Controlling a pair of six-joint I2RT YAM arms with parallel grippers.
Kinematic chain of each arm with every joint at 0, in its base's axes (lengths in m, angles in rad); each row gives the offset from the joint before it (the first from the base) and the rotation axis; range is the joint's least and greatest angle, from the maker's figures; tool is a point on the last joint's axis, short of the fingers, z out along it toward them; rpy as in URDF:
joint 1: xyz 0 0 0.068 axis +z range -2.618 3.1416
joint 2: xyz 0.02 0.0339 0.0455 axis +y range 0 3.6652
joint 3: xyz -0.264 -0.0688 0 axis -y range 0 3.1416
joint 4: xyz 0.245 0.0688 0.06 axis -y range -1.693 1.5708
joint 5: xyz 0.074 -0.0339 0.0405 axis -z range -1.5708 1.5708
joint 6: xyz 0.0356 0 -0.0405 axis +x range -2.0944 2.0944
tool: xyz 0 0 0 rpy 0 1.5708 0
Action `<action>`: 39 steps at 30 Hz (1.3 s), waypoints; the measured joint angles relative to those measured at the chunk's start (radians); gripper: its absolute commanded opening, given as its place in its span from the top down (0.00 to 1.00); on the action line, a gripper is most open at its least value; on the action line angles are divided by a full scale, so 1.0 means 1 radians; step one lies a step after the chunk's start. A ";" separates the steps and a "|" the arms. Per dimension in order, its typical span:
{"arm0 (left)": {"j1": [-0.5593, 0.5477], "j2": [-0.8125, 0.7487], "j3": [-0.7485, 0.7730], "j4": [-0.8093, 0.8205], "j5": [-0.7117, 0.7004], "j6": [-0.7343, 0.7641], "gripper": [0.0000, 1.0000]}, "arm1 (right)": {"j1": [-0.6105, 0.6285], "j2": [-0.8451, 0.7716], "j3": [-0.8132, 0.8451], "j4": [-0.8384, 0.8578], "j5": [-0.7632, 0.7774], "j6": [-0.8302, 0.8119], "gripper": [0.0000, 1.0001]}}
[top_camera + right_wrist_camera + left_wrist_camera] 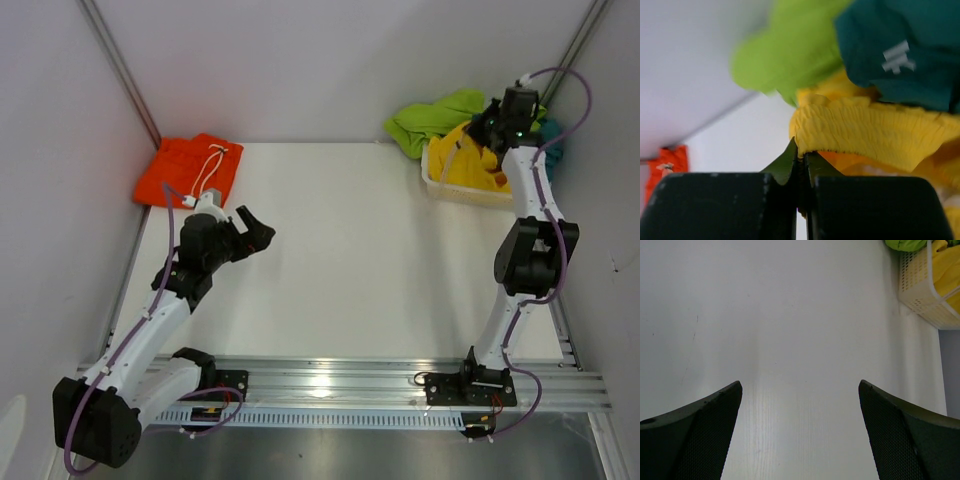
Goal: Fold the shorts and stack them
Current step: Grab the shorts from the pile, then move the shorts to the center of the board
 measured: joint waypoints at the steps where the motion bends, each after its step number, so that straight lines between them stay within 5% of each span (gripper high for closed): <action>1: 0.000 0.000 -0.002 0.002 0.001 0.000 0.01 | -0.015 0.011 0.070 0.002 -0.023 0.004 1.00; 8: -0.001 0.000 -0.007 0.007 0.011 0.000 0.01 | -0.130 0.056 0.535 0.122 -0.171 0.103 1.00; 15: -0.001 0.002 -0.007 0.011 0.014 0.007 0.01 | -0.220 0.081 0.684 0.492 -0.280 0.396 1.00; 23: -0.002 -0.003 -0.007 0.011 0.006 0.007 0.01 | -0.209 0.020 0.642 0.629 -0.344 0.544 1.00; 31: -0.011 -0.048 -0.006 -0.001 -0.008 0.007 0.01 | -0.143 -0.247 0.476 0.614 -0.423 0.565 1.00; 35: -0.021 -0.093 0.011 -0.042 -0.008 0.006 0.01 | -0.015 -0.408 0.401 0.501 -0.449 0.477 1.00; 39: -0.029 -0.159 0.075 -0.096 -0.009 0.006 0.01 | 0.256 -0.618 0.197 0.340 -0.372 0.299 1.00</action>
